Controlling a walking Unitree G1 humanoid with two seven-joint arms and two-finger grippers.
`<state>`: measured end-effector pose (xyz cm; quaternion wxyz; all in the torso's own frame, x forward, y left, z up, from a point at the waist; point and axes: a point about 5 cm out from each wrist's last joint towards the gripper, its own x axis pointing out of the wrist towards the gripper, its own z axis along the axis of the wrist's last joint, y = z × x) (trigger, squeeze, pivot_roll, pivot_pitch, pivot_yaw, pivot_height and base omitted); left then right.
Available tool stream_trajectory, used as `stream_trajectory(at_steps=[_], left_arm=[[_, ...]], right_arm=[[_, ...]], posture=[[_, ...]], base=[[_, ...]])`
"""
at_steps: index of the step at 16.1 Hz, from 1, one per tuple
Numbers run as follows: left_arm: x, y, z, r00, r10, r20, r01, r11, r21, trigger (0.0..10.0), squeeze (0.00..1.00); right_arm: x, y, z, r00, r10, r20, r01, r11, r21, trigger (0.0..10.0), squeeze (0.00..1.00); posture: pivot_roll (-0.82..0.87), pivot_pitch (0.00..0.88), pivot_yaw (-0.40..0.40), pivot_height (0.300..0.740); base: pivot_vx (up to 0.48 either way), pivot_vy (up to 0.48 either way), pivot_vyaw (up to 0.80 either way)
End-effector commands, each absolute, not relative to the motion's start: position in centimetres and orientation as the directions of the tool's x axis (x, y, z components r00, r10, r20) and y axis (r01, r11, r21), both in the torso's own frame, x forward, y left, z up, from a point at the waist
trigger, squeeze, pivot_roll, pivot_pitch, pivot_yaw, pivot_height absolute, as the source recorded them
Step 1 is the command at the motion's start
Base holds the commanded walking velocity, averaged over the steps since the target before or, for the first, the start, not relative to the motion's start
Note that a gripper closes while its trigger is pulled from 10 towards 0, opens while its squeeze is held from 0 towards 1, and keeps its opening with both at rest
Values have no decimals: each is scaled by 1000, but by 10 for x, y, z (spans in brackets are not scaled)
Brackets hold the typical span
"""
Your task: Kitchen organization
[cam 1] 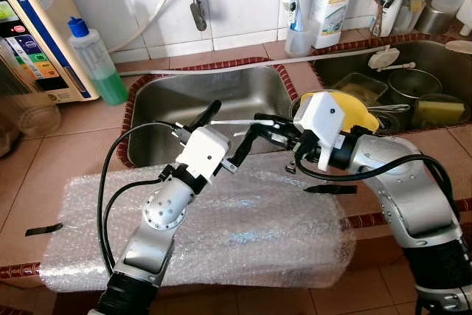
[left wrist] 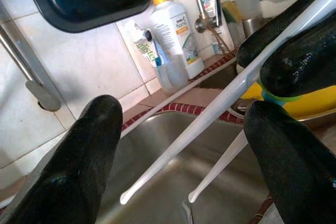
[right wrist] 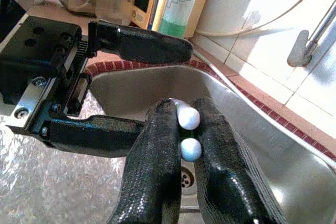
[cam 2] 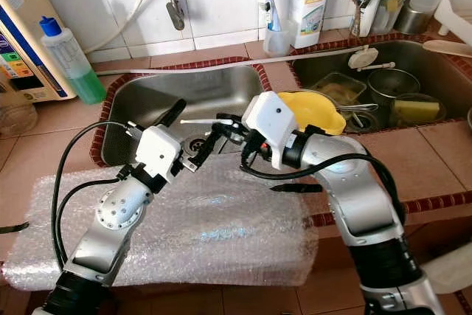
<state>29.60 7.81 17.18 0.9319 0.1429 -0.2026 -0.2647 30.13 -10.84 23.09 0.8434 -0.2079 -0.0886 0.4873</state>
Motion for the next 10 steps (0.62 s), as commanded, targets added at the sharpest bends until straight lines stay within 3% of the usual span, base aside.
stream_trajectory(at_steps=[1, 5, 10], left_arm=[[292, 64, 159, 750, -618, 235, 506, 766, 396, 10000, 0], [289, 70, 147, 761, -617, 199, 510, 759, 405, 10000, 0], [288, 68, 140, 753, -633, 177, 526, 742, 416, 10000, 0]], right_arm=[[284, -78, 254, 367, 929, 43, -787, 335, -518, 0, 0], [296, -94, 258, 522, 844, 120, -627, 476, -617, 0, 0], [300, -97, 272, 573, 788, 224, -543, 571, -616, 0, 0]], posture=[[-341, 144, 137, 740], [-342, 147, 137, 740], [-352, 150, 145, 740]], base=[[0, 0, 0], [0, 0, 0], [0, 0, 0]])
